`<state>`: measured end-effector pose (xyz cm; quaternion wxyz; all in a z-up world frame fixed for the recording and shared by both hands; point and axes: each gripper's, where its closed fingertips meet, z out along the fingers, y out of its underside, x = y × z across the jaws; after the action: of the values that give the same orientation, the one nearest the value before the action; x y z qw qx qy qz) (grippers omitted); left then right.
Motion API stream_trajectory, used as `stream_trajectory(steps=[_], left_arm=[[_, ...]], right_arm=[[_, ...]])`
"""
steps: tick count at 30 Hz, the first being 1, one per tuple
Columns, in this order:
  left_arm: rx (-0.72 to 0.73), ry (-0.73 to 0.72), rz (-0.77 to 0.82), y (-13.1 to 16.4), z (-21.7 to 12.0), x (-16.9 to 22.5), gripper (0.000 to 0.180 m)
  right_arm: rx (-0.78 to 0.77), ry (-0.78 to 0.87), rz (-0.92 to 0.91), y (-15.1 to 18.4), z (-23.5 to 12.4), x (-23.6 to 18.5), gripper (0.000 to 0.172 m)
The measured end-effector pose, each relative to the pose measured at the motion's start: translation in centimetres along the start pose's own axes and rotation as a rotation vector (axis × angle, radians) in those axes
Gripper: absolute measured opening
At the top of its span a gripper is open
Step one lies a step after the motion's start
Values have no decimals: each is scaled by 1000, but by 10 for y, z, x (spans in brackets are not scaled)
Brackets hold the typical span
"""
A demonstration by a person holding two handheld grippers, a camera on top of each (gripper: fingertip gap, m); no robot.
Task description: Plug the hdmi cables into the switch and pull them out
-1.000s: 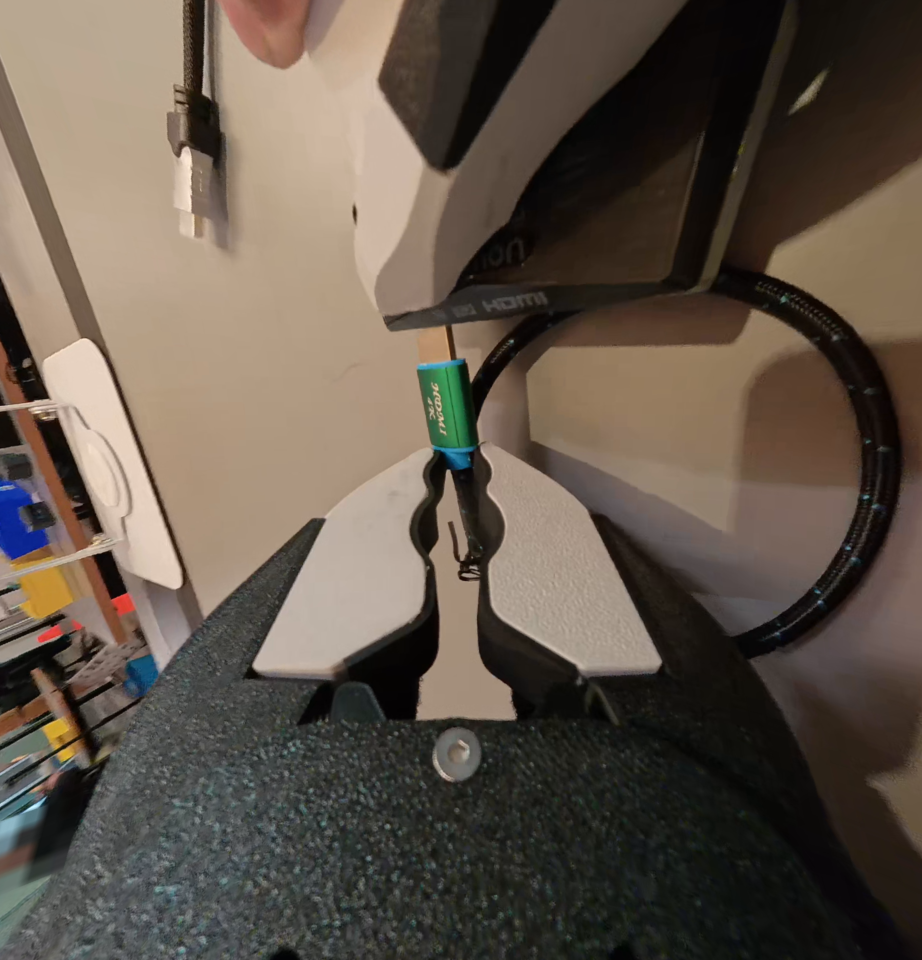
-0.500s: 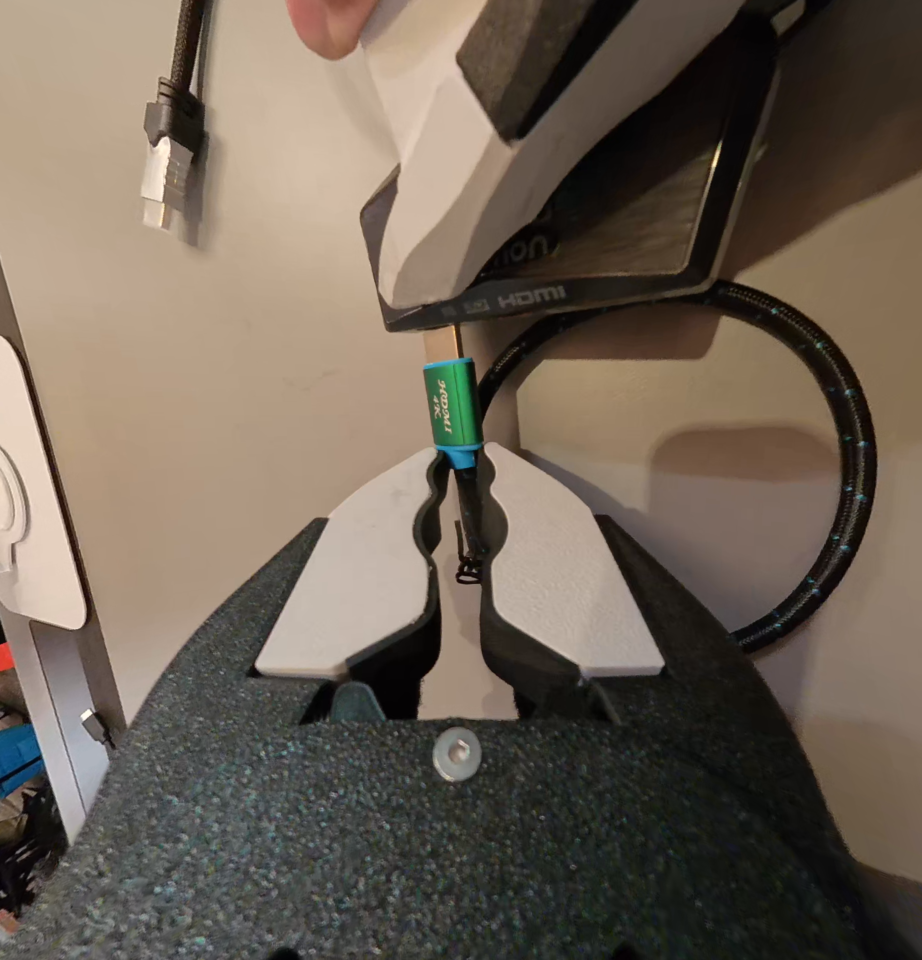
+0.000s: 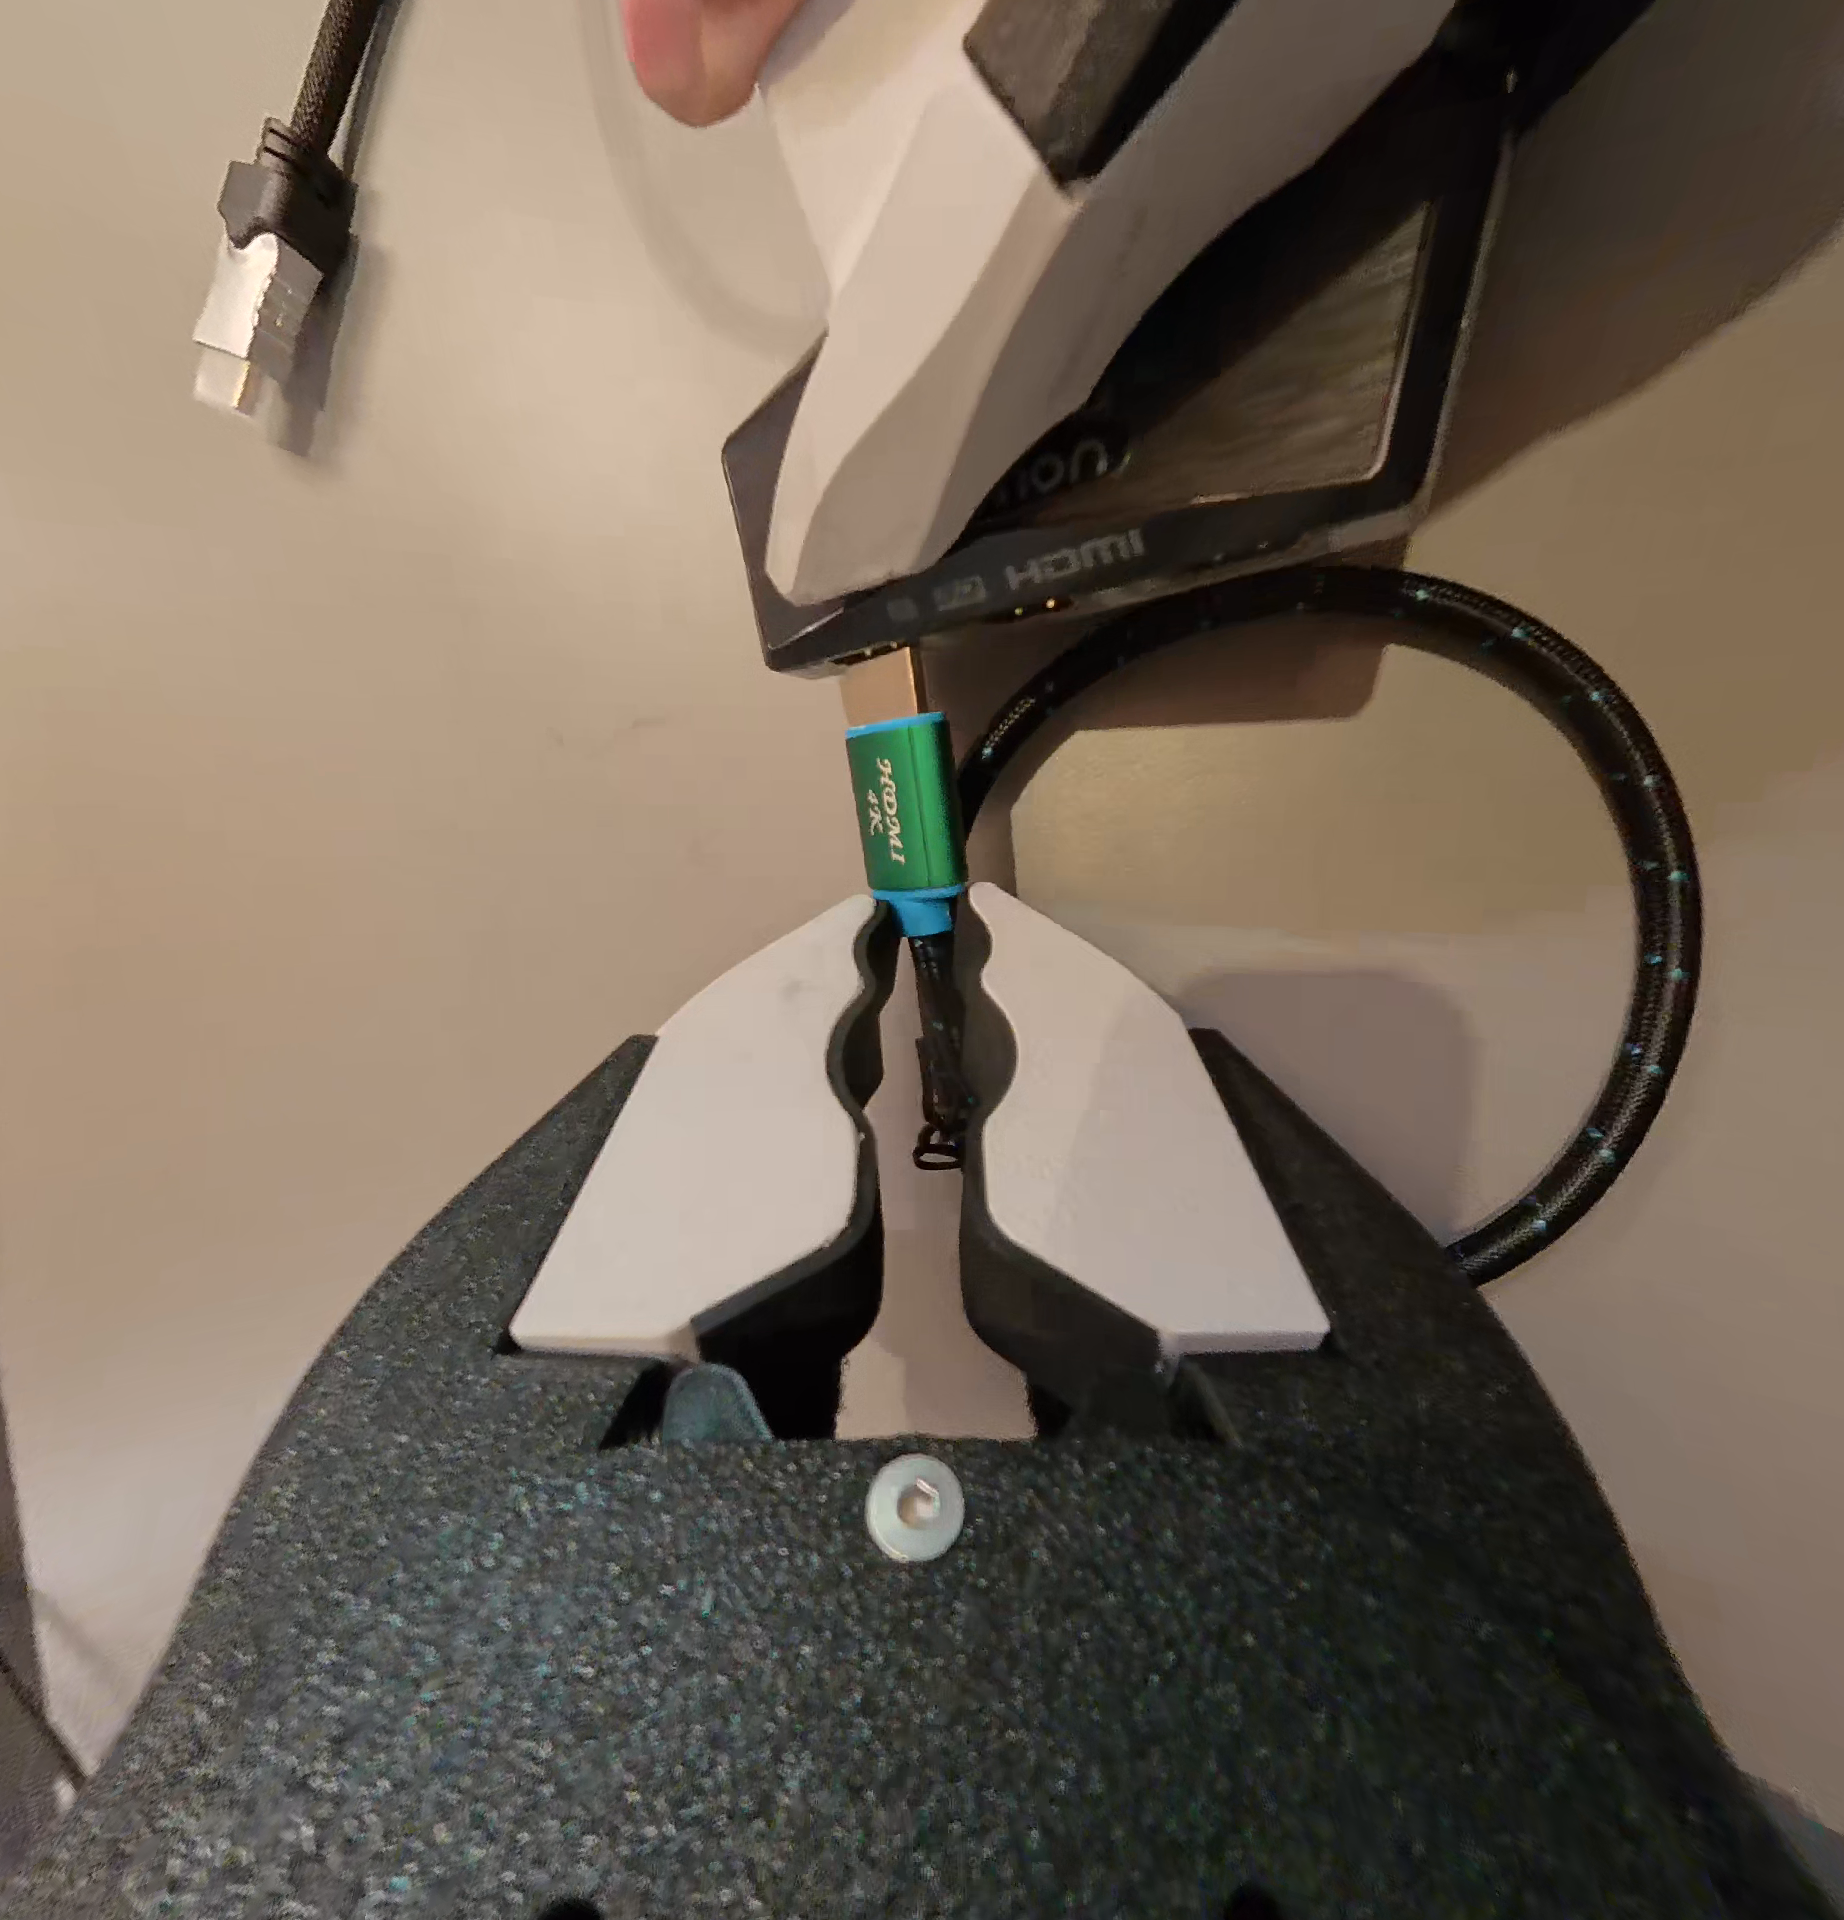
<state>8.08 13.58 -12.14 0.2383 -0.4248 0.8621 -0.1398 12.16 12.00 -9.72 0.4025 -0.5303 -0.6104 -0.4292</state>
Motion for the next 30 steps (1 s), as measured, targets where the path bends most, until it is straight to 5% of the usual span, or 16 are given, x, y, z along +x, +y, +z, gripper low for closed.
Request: stream_trajectory(steps=[9,19,30], left_arm=[[56,97,-86,15,-2,-5,10],[-56,-26,-60,39,-8,-27,10],[-27,-3,-49,40,-8,-26,10]], right_arm=[[102,-1,39,-7,17,3,31],[140,-6,37,-12,47,11,31],[170,17,49,-14,46,11,31]])
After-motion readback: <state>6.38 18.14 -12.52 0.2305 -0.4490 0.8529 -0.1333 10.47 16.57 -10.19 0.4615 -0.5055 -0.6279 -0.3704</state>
